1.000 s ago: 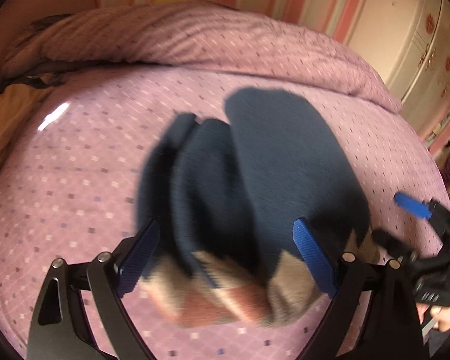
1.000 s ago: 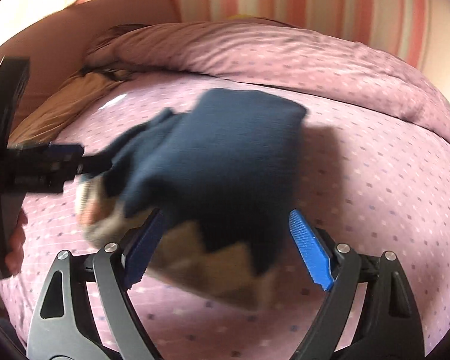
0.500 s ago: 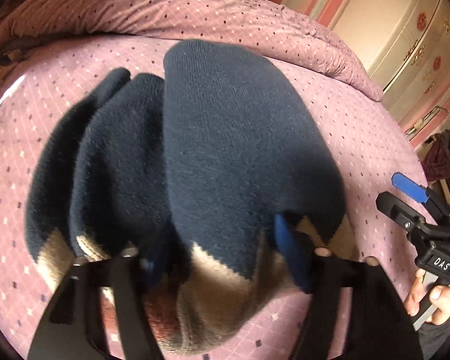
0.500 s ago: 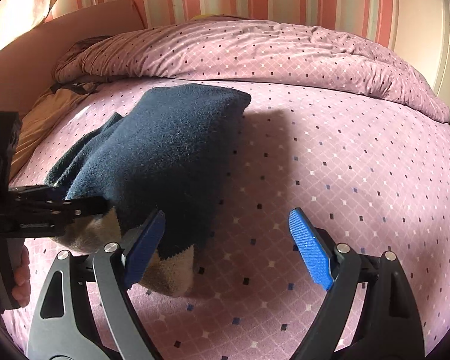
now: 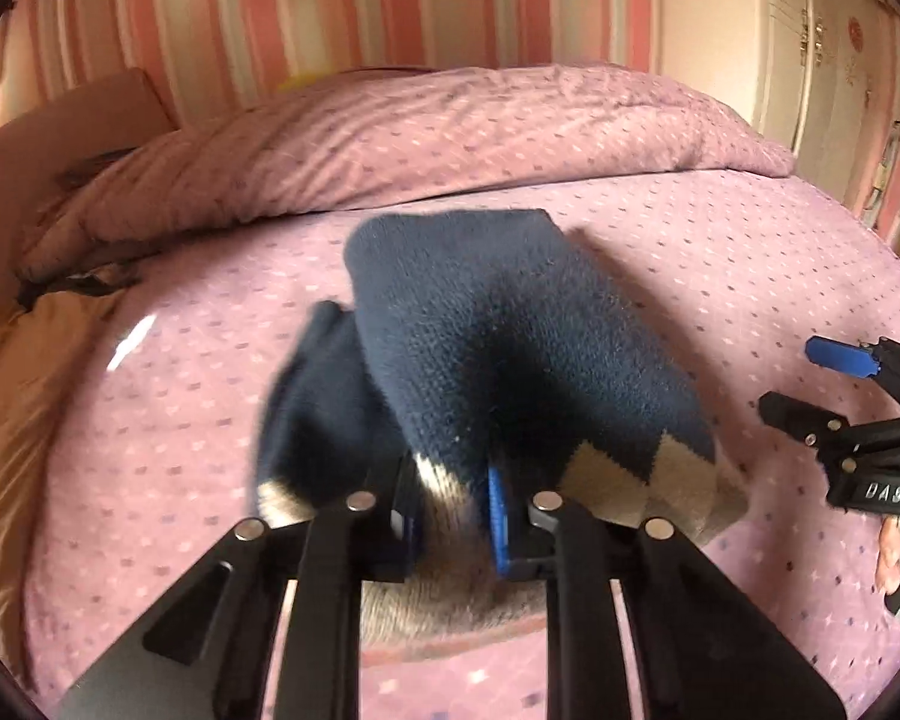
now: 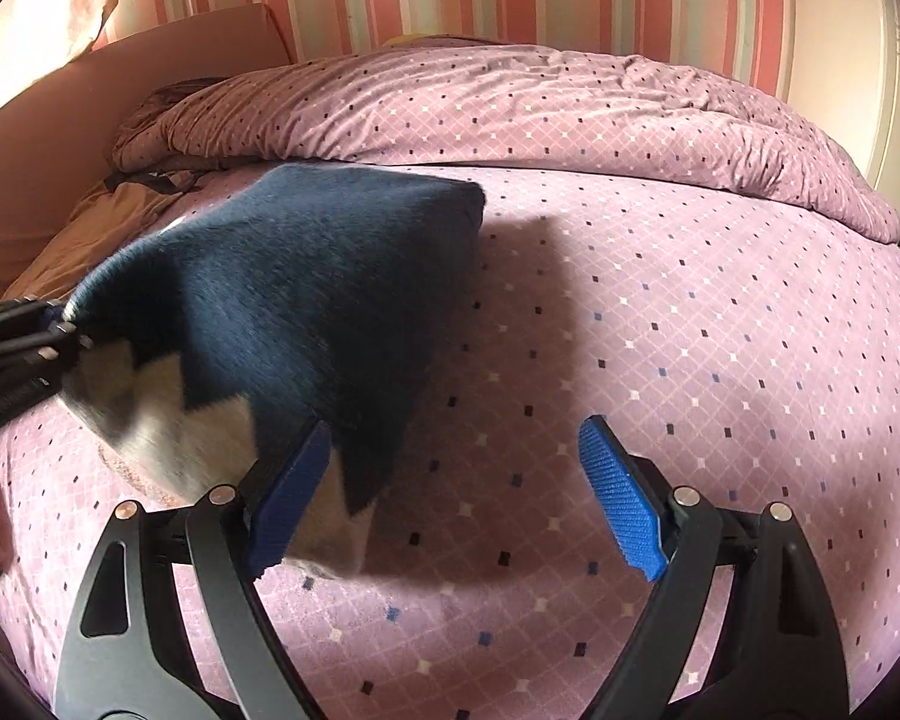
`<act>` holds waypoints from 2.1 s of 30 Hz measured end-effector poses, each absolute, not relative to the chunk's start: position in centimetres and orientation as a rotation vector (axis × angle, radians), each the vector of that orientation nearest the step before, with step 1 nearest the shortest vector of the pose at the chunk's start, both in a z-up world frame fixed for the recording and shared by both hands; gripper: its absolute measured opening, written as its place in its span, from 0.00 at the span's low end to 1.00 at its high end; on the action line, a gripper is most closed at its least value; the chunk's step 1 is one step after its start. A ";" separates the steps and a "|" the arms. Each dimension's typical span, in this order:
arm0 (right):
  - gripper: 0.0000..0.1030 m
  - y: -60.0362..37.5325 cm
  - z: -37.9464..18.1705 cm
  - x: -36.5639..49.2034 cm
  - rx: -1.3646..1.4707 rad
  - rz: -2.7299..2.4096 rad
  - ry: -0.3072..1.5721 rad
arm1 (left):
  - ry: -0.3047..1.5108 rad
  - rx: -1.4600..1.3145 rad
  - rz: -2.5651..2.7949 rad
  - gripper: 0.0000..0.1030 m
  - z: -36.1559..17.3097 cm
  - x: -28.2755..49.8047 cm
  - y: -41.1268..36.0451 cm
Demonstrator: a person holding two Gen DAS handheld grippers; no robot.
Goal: Fold small clothes
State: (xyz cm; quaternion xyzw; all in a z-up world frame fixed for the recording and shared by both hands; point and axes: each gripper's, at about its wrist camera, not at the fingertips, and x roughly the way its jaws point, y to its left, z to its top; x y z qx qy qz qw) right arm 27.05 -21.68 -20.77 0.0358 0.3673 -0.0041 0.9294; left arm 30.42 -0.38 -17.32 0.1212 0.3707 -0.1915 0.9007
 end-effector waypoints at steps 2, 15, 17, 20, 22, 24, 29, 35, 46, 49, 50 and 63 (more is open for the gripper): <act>0.83 -21.1 -20.6 27.1 0.080 0.003 0.744 | 0.805 0.223 -0.377 0.18 -17.7 30.8 2.1; 0.83 -16.5 -20.8 26.9 -0.023 0.065 0.762 | 0.866 0.200 -0.258 0.18 -23.4 28.7 5.8; 0.83 -16.3 -20.9 26.9 -0.025 0.072 0.766 | 0.871 0.207 -0.233 0.18 -23.8 28.2 6.2; 0.83 -16.2 -21.1 27.2 -0.023 0.073 0.771 | 0.885 0.221 -0.216 0.18 -24.6 29.0 6.2; 0.83 -16.2 -21.2 27.5 -0.023 0.060 0.777 | 0.901 0.215 -0.213 0.18 -25.0 30.1 6.1; 0.83 -16.4 -21.2 27.7 -0.019 0.051 0.791 | 0.908 0.232 -0.207 0.18 -25.3 31.1 5.5; 0.83 -17.0 -20.9 27.6 -0.025 0.040 0.791 | 0.893 0.251 -0.183 0.18 -25.5 30.5 5.0; 0.84 -17.4 -20.6 27.5 -0.016 0.034 0.785 | 0.911 0.227 -0.173 0.28 -24.6 30.9 5.0; 0.86 -18.1 -20.4 27.6 -0.014 0.028 0.778 | 0.940 0.170 -0.124 0.86 -23.6 32.0 7.2; 0.86 -18.5 -20.4 27.4 -0.013 0.024 0.776 | 0.921 0.183 -0.116 0.92 -22.6 32.0 7.2; 0.87 -18.7 -20.4 27.4 -0.012 0.023 0.775 | 0.912 0.184 -0.107 0.95 -22.3 32.2 7.2; 0.89 -19.9 -20.6 27.1 0.001 0.011 0.779 | 1.003 0.174 -0.113 0.97 -23.1 37.2 6.9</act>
